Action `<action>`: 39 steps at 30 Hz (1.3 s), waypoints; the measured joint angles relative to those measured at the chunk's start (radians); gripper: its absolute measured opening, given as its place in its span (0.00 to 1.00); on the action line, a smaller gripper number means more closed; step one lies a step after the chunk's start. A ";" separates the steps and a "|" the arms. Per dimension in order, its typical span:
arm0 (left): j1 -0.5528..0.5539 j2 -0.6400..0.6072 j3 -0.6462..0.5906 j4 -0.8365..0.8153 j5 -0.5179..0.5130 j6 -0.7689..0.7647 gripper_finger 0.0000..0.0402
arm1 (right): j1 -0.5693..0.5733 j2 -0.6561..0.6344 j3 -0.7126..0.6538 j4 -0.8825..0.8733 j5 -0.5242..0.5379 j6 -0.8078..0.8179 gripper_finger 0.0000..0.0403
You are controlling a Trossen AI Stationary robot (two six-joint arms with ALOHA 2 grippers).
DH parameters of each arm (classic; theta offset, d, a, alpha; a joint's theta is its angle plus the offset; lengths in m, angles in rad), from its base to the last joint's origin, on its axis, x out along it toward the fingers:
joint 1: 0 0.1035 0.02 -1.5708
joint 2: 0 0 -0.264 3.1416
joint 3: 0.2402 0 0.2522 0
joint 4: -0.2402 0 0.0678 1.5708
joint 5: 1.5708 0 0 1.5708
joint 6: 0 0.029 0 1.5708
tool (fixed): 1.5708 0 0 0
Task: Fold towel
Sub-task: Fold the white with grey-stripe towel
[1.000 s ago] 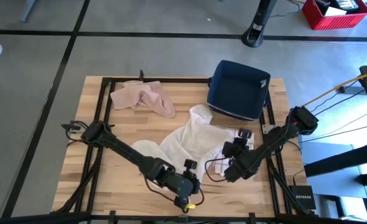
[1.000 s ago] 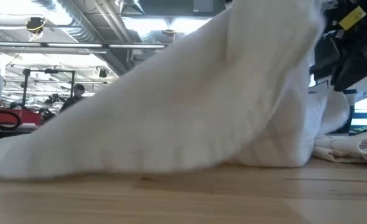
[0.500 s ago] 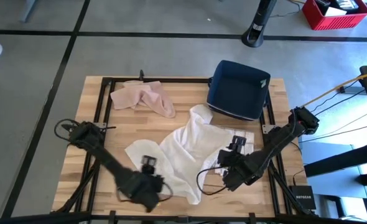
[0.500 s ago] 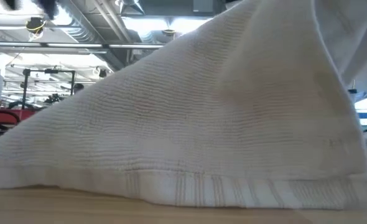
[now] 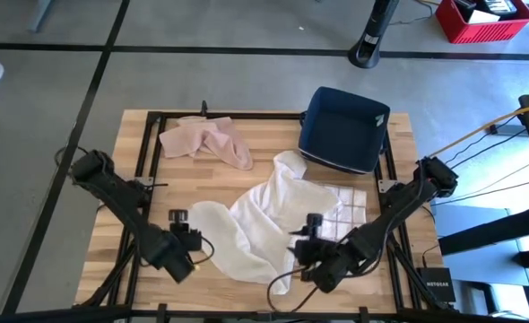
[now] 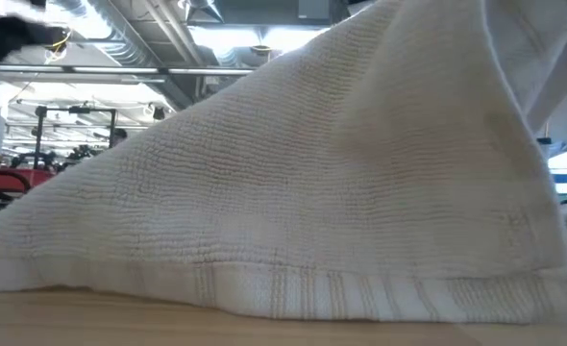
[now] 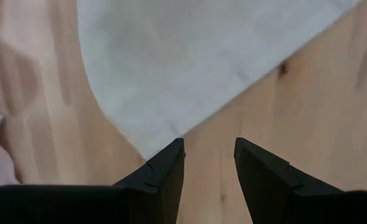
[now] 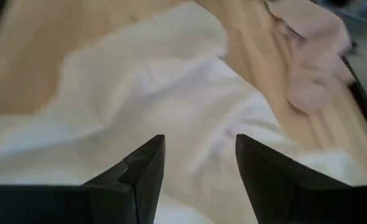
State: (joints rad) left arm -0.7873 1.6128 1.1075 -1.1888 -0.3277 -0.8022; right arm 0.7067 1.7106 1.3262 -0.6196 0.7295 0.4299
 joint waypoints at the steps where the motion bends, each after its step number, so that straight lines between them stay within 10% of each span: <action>1: 0.007 -0.018 -0.042 0.016 0.008 0.013 0.33 | 0.000 0.012 0.000 0.039 -0.007 -0.025 0.49; 23: 0.088 -0.031 -0.379 0.282 -0.037 0.324 0.29 | 0.007 0.164 0.000 0.287 -0.109 -0.108 0.49; 30: 0.088 -0.029 -0.380 0.306 -0.039 0.326 0.03 | 0.030 0.209 0.000 0.451 -0.268 -0.347 0.49; 39: 0.089 -0.027 -0.381 0.312 -0.055 0.289 0.01 | 0.109 0.217 0.057 0.467 -0.147 -0.705 0.49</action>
State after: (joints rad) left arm -0.6983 1.5860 0.7269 -0.8768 -0.3828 -0.5128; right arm 0.8155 1.9277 1.3836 -0.1529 0.5827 -0.2752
